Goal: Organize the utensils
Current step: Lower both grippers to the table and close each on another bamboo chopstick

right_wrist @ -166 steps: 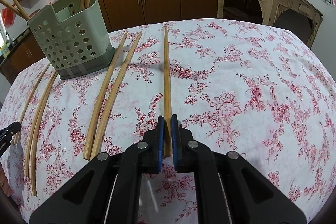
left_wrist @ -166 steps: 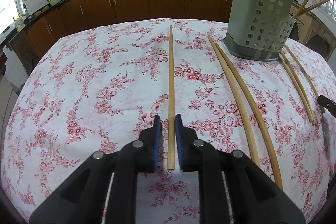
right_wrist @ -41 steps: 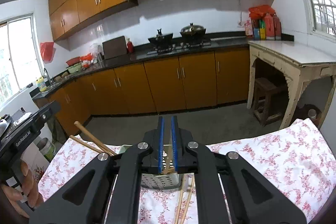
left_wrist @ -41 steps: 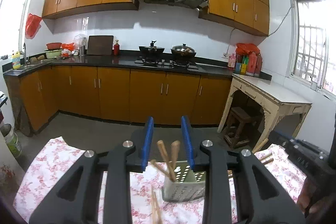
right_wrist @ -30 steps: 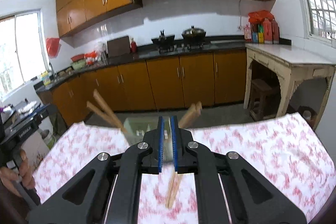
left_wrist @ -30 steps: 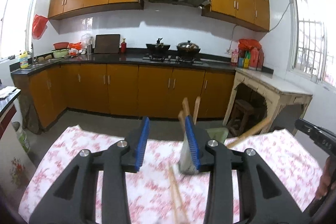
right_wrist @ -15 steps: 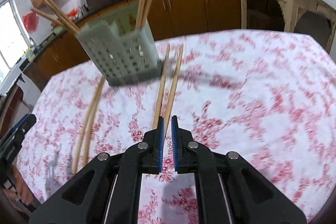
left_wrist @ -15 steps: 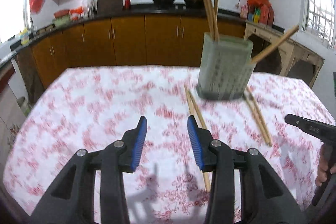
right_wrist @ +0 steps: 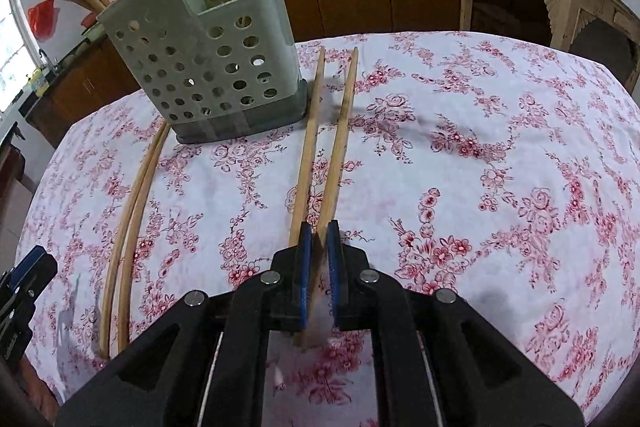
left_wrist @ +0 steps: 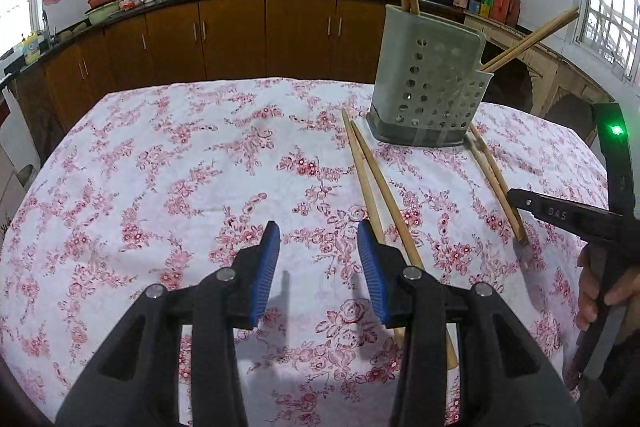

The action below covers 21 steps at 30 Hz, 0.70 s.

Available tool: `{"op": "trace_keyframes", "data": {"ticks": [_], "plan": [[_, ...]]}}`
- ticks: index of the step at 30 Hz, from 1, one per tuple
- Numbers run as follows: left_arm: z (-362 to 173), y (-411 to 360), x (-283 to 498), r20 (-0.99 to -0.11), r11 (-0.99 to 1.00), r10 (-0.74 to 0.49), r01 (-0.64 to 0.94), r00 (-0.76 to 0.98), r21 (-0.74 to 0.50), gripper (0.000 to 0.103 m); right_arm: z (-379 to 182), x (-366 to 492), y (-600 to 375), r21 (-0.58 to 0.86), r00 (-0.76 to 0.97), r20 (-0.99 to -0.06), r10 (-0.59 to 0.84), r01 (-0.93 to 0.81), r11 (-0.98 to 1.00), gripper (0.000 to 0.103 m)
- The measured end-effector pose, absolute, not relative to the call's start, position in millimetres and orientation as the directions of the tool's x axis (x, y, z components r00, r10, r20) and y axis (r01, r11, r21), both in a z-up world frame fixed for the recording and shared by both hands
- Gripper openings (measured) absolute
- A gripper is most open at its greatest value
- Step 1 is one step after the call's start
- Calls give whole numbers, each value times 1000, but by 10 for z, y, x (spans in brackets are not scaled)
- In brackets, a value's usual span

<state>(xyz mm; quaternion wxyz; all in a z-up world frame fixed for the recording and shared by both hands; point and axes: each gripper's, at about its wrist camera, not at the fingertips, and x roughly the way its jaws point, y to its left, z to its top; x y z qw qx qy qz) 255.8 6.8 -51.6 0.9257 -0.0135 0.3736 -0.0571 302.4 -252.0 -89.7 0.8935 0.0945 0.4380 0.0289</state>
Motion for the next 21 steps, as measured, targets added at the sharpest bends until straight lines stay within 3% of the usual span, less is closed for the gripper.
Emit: {"op": "trace_keyframes", "data": {"ticks": [8,13,21], "plan": [[-558,34,2601,-705,991,-135,102,696,-89,42,-910,3052,-2493,174,622,-773,121,24,984,13],[-579,-28,2610,-711,988,-152,117,687,-98,42,-919,3021,-2469,121,626,-776,77,27,992,9],[-625,-205,2601,-725,977,-204,186,658,-105,41,-924,2932,-2994,154,632,-775,5,180,971,8]]}}
